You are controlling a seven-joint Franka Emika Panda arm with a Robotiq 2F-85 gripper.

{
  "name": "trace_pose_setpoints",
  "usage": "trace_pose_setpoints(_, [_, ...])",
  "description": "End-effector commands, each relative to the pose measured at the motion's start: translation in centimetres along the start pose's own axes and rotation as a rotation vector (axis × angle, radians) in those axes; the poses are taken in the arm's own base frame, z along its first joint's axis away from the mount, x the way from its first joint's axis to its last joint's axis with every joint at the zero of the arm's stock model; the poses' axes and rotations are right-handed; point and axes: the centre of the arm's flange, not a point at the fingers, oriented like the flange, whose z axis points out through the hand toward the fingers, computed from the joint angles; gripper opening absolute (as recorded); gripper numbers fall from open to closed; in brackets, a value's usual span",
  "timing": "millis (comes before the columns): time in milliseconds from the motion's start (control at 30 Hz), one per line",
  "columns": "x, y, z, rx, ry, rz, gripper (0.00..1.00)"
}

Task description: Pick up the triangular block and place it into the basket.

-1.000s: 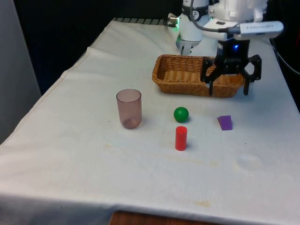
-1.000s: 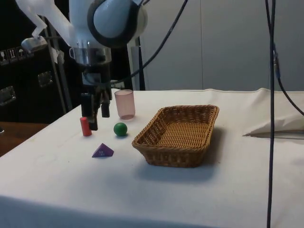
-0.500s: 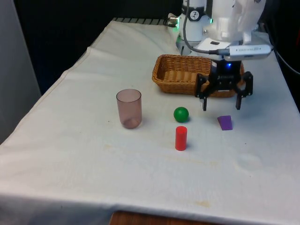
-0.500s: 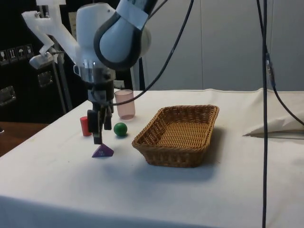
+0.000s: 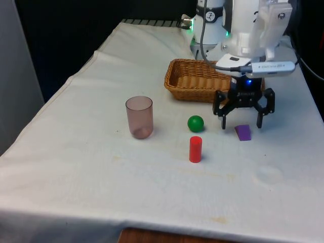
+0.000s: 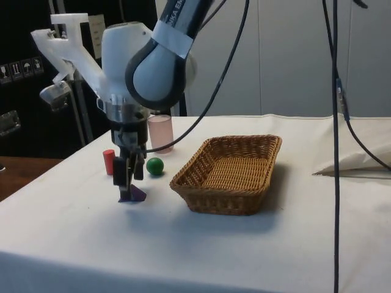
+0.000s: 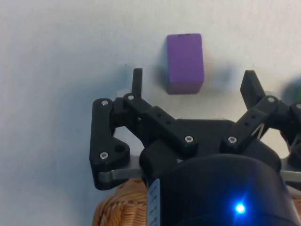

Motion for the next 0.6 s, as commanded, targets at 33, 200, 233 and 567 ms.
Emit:
trace_pose_setpoints(33, [0.05,-0.05,0.32,-0.001,0.01,0.005,1.0])
trace_pose_setpoints(200, [0.01,0.02,0.69,-0.004,0.016,0.008,0.91])
trace_pose_setpoints(233, [0.01,0.02,0.73,-0.004,0.017,0.008,0.86])
trace_pose_setpoints(567, [-0.02,0.03,0.9,-0.005,0.02,0.011,0.34])
